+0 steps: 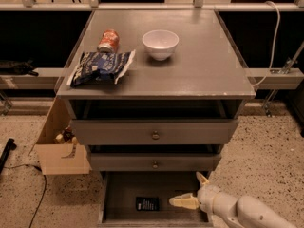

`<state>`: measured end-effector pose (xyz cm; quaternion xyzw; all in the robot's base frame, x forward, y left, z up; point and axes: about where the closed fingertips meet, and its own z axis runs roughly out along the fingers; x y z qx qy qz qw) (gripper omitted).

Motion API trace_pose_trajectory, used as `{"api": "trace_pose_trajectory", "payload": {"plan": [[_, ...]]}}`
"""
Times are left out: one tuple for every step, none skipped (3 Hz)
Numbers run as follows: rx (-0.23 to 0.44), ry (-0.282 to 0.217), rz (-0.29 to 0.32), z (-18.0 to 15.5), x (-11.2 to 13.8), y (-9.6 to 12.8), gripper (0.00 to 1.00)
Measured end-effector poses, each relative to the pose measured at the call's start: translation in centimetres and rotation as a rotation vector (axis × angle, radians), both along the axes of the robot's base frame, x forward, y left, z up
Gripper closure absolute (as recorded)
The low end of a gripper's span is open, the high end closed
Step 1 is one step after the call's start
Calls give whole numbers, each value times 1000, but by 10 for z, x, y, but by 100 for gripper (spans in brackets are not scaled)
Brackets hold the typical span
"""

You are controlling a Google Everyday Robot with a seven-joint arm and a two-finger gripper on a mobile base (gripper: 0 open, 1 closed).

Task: Pick rxbar blueberry from bottom drawer and place on counter

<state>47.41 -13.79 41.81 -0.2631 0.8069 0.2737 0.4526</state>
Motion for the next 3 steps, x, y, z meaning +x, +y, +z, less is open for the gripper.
{"api": "trace_pose_trajectory", "payload": {"plan": [[-73,35,-26,-38,-12,13,0],[-75,34,-30,-38,-11,12,0],[-131,16,-16,-57,2,19,0]]}}
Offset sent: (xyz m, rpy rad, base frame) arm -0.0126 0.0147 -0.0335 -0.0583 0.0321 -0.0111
